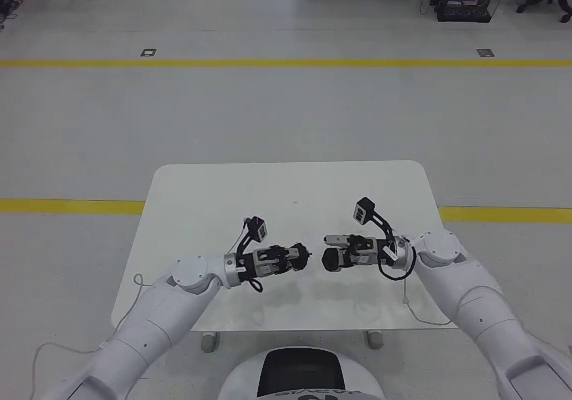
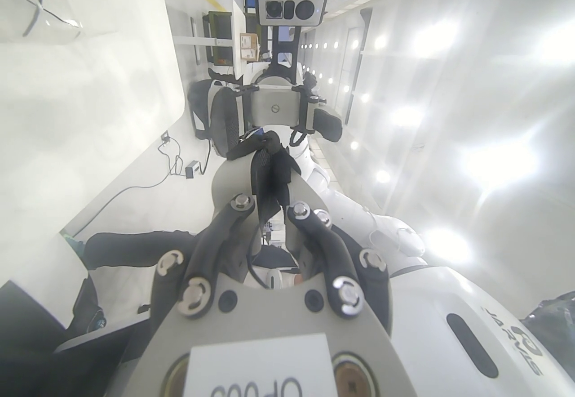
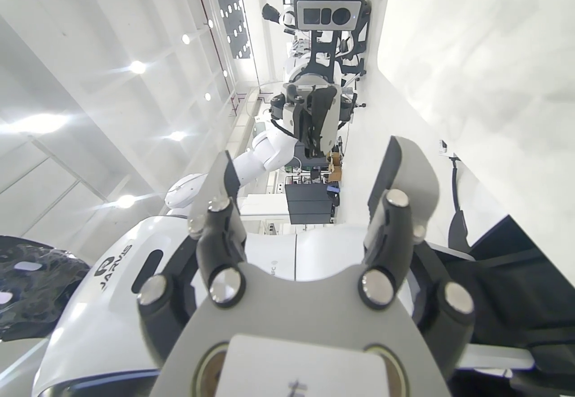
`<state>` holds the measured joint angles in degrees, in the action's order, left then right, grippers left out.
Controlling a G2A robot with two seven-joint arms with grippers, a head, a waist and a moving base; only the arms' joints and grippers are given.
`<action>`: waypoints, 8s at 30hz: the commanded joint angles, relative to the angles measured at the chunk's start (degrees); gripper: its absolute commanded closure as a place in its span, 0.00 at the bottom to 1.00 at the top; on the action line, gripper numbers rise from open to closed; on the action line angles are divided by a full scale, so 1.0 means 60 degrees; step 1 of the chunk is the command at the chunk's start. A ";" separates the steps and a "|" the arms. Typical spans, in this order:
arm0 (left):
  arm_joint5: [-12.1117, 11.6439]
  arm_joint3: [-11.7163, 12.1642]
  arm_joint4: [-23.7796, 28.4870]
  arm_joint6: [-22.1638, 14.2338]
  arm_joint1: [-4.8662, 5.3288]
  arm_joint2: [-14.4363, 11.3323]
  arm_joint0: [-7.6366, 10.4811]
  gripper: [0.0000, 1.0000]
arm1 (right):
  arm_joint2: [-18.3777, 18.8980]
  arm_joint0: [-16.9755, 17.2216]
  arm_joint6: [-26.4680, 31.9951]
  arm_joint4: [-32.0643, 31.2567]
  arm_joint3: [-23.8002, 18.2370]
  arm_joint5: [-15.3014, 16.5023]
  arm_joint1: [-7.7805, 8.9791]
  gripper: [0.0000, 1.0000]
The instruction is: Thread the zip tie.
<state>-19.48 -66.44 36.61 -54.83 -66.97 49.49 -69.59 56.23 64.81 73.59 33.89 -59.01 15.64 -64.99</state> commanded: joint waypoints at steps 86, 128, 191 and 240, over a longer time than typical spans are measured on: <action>0.0195 -0.0935 -0.0395 0.0501 0.0492 0.1129 -0.0817 1.00 | 0.0306 0.0780 -0.3082 -1.0390 -0.5345 -0.5854 0.0726 0.00; 0.0195 -0.0935 -0.0395 0.0501 0.0492 0.1129 -0.0817 1.00 | 0.0671 0.0394 0.0008 -1.6595 -0.3819 -0.5854 -0.1865 0.00; 0.0195 -0.0935 -0.0395 0.0501 0.0492 0.1129 -0.0817 1.00 | 0.5310 0.1119 -0.0549 -2.0641 -0.2363 -0.5854 -0.5889 0.00; 0.0195 -0.0935 -0.0395 0.0501 0.0492 0.1129 -0.0817 1.00 | 0.5691 0.0215 -0.1705 -2.0641 -0.0265 -0.5854 -0.5962 0.61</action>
<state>-18.31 -72.05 34.24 -51.83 -64.02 56.27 -74.49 90.41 66.17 63.36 -89.95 -60.77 -19.48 -100.79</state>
